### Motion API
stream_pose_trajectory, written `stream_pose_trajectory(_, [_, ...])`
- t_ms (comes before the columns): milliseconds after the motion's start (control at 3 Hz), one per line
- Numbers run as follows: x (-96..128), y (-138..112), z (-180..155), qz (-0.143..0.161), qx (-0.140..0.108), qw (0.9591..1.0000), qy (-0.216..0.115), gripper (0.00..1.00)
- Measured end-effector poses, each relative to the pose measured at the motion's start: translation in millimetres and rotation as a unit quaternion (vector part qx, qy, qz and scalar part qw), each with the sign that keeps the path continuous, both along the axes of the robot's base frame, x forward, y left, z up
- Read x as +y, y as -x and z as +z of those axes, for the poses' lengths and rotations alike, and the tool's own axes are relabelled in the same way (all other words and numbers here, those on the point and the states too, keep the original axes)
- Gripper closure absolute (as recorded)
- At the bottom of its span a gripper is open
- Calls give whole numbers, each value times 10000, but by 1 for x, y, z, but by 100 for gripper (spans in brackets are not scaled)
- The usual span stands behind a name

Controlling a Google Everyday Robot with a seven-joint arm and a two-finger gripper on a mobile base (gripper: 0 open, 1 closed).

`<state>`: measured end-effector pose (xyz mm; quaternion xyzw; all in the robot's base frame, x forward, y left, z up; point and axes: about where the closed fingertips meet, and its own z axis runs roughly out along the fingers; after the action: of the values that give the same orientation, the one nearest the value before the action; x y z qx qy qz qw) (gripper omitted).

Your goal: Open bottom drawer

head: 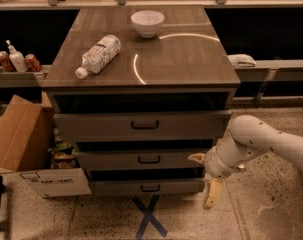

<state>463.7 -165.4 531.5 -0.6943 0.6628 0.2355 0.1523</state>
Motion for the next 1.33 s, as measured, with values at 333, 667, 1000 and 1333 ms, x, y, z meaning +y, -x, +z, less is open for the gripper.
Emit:
stream_pose_trajectory(333, [-1,-4,-47,76,117,9999,-61,0])
stream_pose_trajectory(667, [2,-10,-114,248,198,9991,-268,0])
stream_pose_trajectory(1000, [8,-26,-198,277,194,9948,-957,0])
stream_pose_trajectory(1333, [8,-26,-198,277,194,9948,-957,0])
